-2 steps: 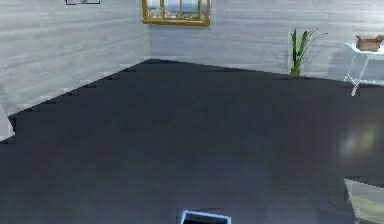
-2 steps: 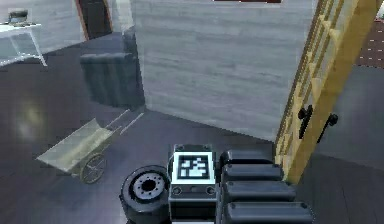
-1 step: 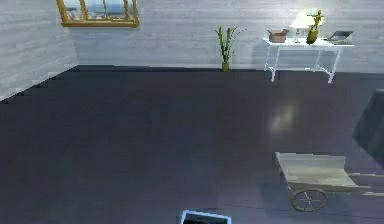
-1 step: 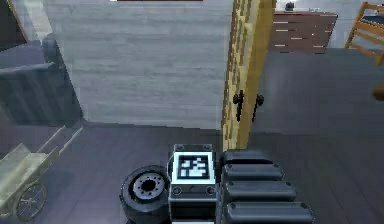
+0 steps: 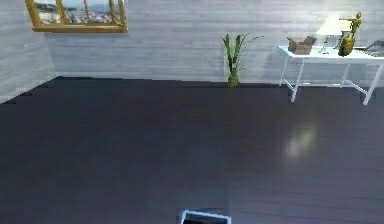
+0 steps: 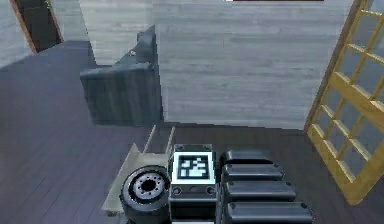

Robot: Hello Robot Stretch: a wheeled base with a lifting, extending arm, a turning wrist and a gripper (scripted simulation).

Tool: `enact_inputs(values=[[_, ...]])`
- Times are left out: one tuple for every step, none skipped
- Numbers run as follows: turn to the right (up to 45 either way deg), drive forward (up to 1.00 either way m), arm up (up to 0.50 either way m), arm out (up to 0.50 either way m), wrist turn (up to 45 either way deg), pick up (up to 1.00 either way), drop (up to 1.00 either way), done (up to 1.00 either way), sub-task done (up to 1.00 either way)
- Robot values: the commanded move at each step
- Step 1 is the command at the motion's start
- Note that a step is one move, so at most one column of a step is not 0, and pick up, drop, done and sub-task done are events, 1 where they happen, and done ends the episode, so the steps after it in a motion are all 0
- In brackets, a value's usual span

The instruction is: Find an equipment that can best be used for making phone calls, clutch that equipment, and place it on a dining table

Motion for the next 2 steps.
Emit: enact_inputs(values=[[6.0, 0.0, 0.0, 0.0, 0.0, 0.0, 0.0, 0.0, 0.0], [0.0, 0.85, 0.0, 0.0, 0.0, 0.0, 0.0, 0.0, 0.0]])
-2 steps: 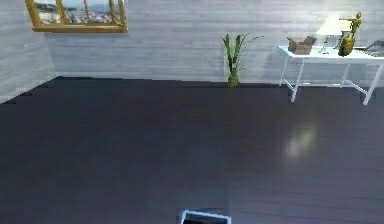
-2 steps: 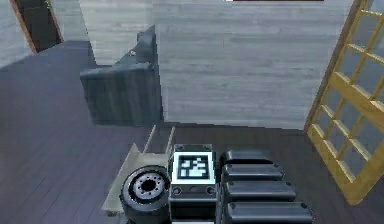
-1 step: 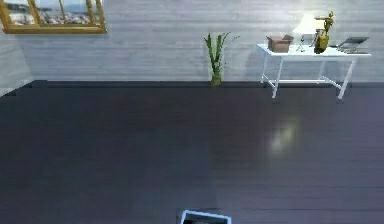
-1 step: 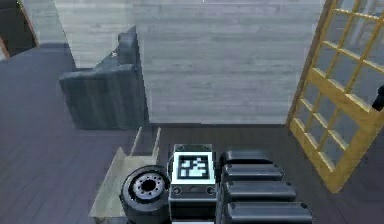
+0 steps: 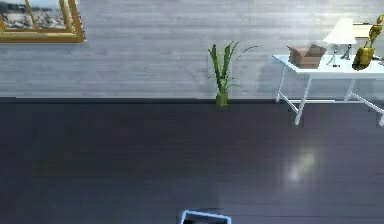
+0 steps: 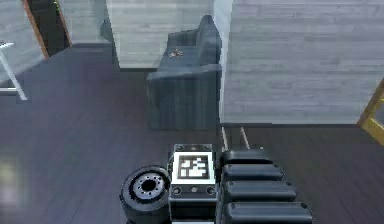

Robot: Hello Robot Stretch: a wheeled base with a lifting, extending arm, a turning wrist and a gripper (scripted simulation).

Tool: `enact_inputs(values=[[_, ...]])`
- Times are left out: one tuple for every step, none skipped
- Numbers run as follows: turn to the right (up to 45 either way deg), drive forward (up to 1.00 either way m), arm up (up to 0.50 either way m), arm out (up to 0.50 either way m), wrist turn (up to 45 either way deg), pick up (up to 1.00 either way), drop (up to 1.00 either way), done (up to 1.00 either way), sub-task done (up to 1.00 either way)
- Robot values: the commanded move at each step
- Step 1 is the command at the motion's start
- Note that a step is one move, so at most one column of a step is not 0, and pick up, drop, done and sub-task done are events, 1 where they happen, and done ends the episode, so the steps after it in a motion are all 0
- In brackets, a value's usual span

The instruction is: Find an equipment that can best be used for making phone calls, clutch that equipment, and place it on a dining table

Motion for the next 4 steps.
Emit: enact_inputs(values=[[45.0, 0.0, 0.0, 0.0, 0.0, 0.0, 0.0, 0.0, 0.0], [0.0, 0.5, 0.0, 0.0, 0.0, 0.0, 0.0, 0.0, 0.0], [3.0, 0.0, 0.0, 0.0, 0.0, 0.0, 0.0, 0.0, 0.0], [0.0, 1.0, 0.0, 0.0, 0.0, 0.0, 0.0, 0.0, 0.0]])
